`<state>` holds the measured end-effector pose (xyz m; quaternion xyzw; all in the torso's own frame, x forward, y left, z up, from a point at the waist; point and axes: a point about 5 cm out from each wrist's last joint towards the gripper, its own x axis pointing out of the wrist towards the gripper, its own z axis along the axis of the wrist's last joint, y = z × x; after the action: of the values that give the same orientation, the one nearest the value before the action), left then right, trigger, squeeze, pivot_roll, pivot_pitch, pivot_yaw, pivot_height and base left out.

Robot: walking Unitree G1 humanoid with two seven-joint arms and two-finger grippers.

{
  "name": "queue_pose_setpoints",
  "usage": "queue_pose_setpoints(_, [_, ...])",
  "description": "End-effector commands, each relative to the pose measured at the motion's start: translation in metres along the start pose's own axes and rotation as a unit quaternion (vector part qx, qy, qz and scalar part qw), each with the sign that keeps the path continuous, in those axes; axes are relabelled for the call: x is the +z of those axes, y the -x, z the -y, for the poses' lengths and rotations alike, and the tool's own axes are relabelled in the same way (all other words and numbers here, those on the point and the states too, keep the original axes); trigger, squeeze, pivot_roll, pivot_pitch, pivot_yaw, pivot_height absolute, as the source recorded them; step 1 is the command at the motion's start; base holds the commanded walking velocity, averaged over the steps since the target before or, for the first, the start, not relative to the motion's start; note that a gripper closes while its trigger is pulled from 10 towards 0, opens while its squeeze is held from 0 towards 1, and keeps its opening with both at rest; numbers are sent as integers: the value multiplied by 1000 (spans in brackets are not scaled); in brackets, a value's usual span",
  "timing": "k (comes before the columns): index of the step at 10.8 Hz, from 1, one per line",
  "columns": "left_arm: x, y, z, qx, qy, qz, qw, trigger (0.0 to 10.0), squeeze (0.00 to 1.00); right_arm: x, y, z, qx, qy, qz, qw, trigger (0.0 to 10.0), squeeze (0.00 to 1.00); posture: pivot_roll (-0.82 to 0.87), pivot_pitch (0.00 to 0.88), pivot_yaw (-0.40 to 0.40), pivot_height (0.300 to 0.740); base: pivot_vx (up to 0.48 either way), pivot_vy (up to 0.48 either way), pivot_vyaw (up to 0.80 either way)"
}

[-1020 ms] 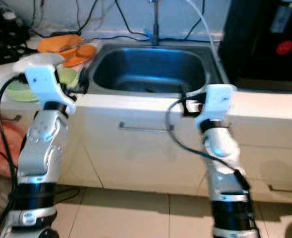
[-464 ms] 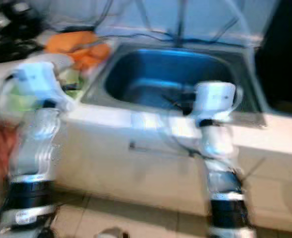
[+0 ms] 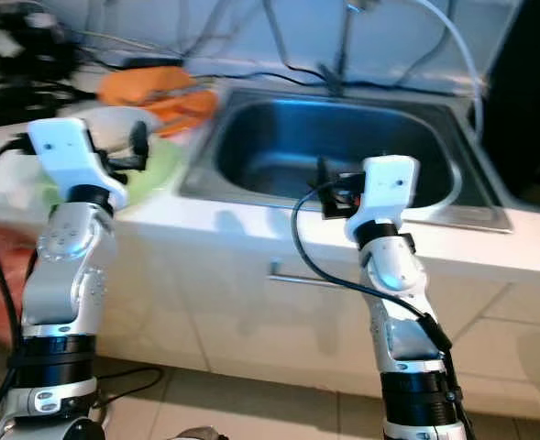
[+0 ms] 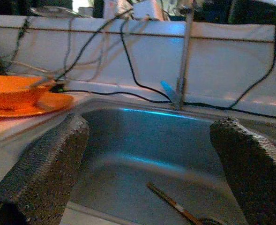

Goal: Kitchen organization

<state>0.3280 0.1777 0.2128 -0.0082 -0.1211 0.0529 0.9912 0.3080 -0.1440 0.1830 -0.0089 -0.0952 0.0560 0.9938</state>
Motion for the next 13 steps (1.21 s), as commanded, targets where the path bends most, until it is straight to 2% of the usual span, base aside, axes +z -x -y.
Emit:
queue_pose_setpoints(1, [-1,0,4,-2,0,-3,1000,10000,0,5,-2,6,-8,3,10,1000,10000,0,103,1,19,740,0,0,0])
queue_pose_setpoints(5, [-4,-3,12,-20,-6,-10,1000,10000,0,6,-4,3,-3,4,15,1000,10000,0,103,0,20,740,0,0,0])
queue_pose_setpoints(7, [-11,1,20,-41,-1,-21,999,10000,0,6,-3,3,-6,-6,14,1000,10000,0,101,0,20,740,0,0,-572])
queue_pose_setpoints(9, [-13,3,22,-48,14,-27,998,10000,0,7,-3,3,-5,-3,18,1000,10000,0,100,0,20,740,0,0,0])
queue_pose_setpoints(13, [-10,-1,12,-29,12,-24,999,10000,0,9,-3,1,-2,0,22,1000,10000,0,99,0,23,740,0,0,0])
